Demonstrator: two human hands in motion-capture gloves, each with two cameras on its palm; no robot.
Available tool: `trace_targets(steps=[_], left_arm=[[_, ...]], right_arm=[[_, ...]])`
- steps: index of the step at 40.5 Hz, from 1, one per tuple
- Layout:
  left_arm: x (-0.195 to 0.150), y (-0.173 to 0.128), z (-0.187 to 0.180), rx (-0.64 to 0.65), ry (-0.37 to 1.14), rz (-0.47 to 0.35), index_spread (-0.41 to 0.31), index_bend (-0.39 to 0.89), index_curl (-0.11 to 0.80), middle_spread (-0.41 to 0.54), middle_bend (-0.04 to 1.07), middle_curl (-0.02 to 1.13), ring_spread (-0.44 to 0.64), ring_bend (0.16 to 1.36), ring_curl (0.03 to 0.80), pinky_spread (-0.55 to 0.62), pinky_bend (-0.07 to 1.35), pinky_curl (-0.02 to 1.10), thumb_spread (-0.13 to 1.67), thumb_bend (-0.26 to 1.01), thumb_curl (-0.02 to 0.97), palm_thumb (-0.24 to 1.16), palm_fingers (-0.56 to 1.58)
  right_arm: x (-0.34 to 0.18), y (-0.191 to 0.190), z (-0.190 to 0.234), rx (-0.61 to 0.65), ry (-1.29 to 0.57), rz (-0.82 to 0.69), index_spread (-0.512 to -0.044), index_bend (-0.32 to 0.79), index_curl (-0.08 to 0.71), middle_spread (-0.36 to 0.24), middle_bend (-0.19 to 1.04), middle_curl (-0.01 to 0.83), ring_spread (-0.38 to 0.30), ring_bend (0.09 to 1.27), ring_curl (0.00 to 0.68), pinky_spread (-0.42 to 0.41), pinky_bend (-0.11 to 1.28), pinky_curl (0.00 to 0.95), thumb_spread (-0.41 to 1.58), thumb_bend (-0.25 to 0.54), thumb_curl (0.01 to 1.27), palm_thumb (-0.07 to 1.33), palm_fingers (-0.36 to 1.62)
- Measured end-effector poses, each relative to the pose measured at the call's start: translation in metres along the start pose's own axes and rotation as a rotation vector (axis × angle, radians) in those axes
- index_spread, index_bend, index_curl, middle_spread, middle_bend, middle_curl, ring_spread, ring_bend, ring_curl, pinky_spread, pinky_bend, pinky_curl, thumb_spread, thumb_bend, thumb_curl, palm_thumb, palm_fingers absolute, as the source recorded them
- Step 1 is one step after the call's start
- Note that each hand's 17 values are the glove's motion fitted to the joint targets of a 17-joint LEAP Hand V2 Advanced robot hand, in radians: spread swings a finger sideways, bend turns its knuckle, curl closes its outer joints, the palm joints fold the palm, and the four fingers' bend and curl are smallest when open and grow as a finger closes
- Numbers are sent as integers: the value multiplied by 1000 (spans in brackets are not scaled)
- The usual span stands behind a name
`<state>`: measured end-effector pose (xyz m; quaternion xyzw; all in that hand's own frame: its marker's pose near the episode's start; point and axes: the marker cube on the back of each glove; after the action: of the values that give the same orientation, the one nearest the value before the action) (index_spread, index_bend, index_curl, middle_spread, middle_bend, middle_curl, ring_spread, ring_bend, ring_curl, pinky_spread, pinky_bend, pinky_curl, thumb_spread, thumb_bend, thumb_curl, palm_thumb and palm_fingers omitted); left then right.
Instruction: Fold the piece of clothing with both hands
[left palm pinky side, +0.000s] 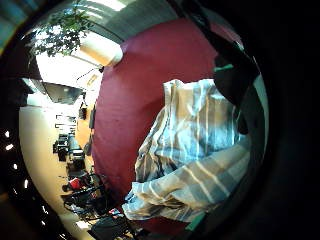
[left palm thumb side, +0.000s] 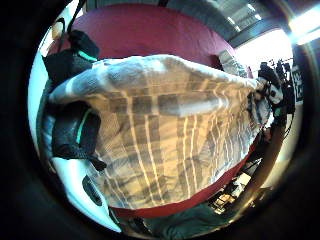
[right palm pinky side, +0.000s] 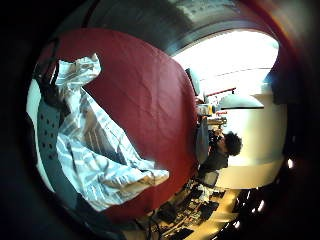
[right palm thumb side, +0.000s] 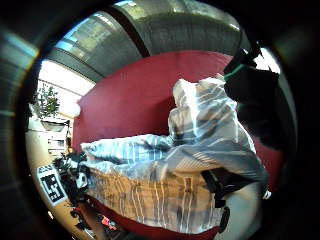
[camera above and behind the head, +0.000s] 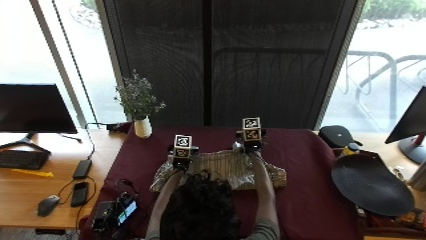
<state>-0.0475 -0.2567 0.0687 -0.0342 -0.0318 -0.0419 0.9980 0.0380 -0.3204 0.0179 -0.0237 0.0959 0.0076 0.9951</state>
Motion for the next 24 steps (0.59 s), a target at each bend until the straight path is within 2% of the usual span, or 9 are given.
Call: trace_targets(steps=[5, 9, 11, 13, 14, 15, 17, 20, 24], left_arm=[[-15, -6, -5, 168, -65, -119, -261, 86, 426, -333, 526, 532, -366, 813, 460, -69, 164, 299, 1251, -14, 316, 741, 1048], [-9, -8, -3, 192, -26, -100, -254, 81, 399, -331, 527, 533, -367, 823, 457, -67, 169, 305, 1239, -11, 317, 751, 1071], [-10, -11, -6, 234, -35, -108, -251, 86, 389, -330, 527, 532, -366, 826, 457, -69, 168, 307, 1236, -10, 319, 756, 1071], [-19, -17, -15, 344, -85, -142, -221, 60, 372, -315, 521, 542, -349, 798, 463, -41, 182, 322, 1233, -10, 319, 758, 934], [-21, -17, -18, 390, -103, -154, -204, 39, 358, -291, 459, 526, -312, 751, 451, -14, 217, 335, 1225, -20, 317, 745, 776], [-20, -15, -21, 411, -101, -153, -198, 53, 358, -283, 469, 546, -305, 758, 470, -6, 229, 352, 1223, -19, 317, 744, 763], [-10, -2, -22, 415, -58, -117, -172, 89, 356, -227, 366, 529, -239, 685, 457, 38, 292, 376, 1216, -23, 317, 732, 586], [-1, 14, -25, 474, -76, -60, -154, 116, 351, -177, 281, 500, -162, 634, 430, 76, 336, 385, 1203, -27, 315, 713, 518], [4, 35, -13, 432, -119, -15, -153, 158, 349, -159, 236, 452, -112, 589, 383, 116, 323, 371, 1195, -27, 314, 691, 567]], right_arm=[[51, 13, -30, 125, -59, 123, -335, 76, 247, -271, 304, 446, -306, 639, 406, -353, 685, 393, 816, -56, 411, 886, 1119], [88, 11, -60, 409, -146, 227, -341, 78, 238, -273, 279, 440, -311, 603, 395, -342, 686, 394, 816, -40, 402, 871, 1114], [100, 16, -58, 440, -179, 260, -338, 84, 237, -275, 273, 439, -313, 589, 391, -339, 679, 391, 821, -35, 399, 867, 1118], [115, 38, -40, 345, -206, 309, -338, 110, 244, -271, 261, 437, -311, 574, 389, -330, 653, 385, 839, -9, 407, 910, 1118], [123, 50, -30, 291, -219, 333, -334, 141, 255, -267, 266, 440, -305, 546, 382, -313, 616, 375, 857, 18, 418, 955, 1096], [130, 61, -21, 251, -233, 353, -334, 137, 257, -266, 263, 439, -304, 539, 382, -309, 609, 376, 862, 15, 419, 961, 1100], [145, 79, -1, 210, -266, 384, -331, 152, 268, -255, 250, 437, -295, 508, 377, -284, 580, 369, 876, 12, 428, 974, 1084], [163, 115, 33, 117, -321, 455, -320, 143, 276, -224, 222, 434, -259, 479, 375, -236, 549, 361, 899, -1, 437, 975, 1048], [173, 164, 81, -210, -369, 615, -298, 20, 242, -166, 182, 430, -190, 508, 396, -173, 583, 377, 1000, -57, 410, 859, 914]])
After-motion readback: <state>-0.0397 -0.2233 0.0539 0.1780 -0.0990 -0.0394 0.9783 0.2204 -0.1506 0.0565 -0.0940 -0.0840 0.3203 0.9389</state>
